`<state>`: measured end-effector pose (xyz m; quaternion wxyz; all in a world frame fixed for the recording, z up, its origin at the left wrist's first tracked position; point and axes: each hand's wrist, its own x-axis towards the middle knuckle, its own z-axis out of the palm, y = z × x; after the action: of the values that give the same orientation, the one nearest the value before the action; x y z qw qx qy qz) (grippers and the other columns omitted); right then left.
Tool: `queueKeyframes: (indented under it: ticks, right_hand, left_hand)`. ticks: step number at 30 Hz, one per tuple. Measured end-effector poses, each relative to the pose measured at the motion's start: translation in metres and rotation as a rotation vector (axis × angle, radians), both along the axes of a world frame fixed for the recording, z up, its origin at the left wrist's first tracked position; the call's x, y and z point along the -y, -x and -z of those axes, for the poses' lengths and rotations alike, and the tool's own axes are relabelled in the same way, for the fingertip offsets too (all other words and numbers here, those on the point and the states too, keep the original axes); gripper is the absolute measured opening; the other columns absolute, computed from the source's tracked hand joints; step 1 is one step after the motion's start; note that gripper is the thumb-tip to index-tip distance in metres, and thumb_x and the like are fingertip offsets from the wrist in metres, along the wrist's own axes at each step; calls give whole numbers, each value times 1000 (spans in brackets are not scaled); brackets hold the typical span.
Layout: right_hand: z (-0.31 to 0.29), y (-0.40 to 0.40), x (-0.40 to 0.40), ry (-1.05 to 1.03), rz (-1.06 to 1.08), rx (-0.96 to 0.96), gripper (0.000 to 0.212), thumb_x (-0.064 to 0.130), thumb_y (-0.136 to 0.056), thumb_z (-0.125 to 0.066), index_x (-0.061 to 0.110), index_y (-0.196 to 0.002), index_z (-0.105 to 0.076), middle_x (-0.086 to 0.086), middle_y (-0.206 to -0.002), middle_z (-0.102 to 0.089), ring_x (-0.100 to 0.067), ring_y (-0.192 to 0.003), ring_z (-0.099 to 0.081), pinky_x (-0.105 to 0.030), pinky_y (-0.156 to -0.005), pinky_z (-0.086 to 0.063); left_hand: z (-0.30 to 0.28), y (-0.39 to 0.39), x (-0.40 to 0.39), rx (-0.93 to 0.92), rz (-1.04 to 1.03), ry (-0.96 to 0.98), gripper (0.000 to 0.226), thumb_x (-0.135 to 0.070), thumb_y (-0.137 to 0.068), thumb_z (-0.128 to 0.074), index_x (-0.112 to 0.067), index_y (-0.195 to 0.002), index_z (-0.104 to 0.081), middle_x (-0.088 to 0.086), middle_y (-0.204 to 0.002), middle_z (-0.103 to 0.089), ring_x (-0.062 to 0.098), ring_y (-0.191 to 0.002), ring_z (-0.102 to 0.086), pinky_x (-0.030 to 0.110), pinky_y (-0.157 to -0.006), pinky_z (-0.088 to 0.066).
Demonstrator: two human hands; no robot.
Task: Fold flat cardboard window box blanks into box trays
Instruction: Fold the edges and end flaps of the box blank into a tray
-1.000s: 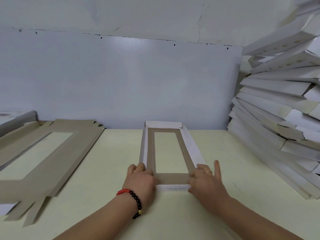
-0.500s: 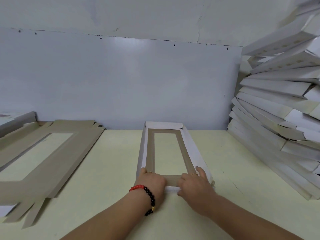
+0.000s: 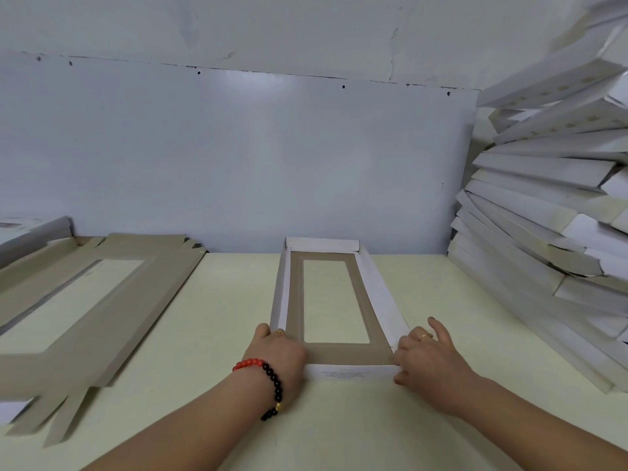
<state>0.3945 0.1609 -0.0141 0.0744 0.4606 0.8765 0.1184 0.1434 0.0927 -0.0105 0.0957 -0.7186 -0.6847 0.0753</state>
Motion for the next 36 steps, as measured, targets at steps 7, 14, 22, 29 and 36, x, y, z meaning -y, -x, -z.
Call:
queueKeyframes:
  ticks: [7, 14, 22, 29, 36]
  right_hand:
    - [-5, -5, -1, 24, -18, 20, 30, 41, -98, -41, 22, -112, -60, 7, -109, -46, -15, -130, -31, -50, -114, 13]
    - [-5, -9, -4, 9, -39, 47, 31, 41, -97, -42, 21, -112, -60, 7, -109, -46, -18, -130, -31, -50, -113, 14]
    - [-13, -9, -4, -43, -90, 83, 37, 47, -96, -42, 19, -108, -64, 7, -101, -40, -17, -130, -32, -51, -113, 15]
    - [-16, -8, 2, 20, -58, 78, 37, 44, -98, -41, 17, -114, -60, 10, -102, -34, -15, -132, -29, -48, -115, 14]
    - [-29, -6, 11, 75, -15, 160, 29, 33, -94, -46, 12, -103, -64, 1, -94, -41, -20, -120, -40, -44, -119, 2]
  left_hand:
    - [1, 9, 1, 17, -5, 1, 18, -9, -84, -47, -25, -81, -54, -4, -72, -40, 20, -80, -32, 32, -80, -18]
    - [0, 14, 2, -54, -21, 33, 21, -7, -83, -50, -25, -91, -57, 3, -99, -59, 20, -81, -28, 32, -80, -18]
    - [1, 18, 1, -107, -2, 29, 19, -9, -82, -52, -20, -91, -64, -1, -95, -57, 24, -109, -36, 42, -103, -15]
    - [8, 33, 9, 80, -31, -43, 25, -25, -86, -47, -23, -101, -67, -5, -116, -46, 23, -118, -31, 42, -105, -13]
    - [30, 30, 26, 408, -53, -199, 23, -30, -86, -52, -28, -102, -69, -11, -140, -32, 22, -129, -21, 30, -99, -23]
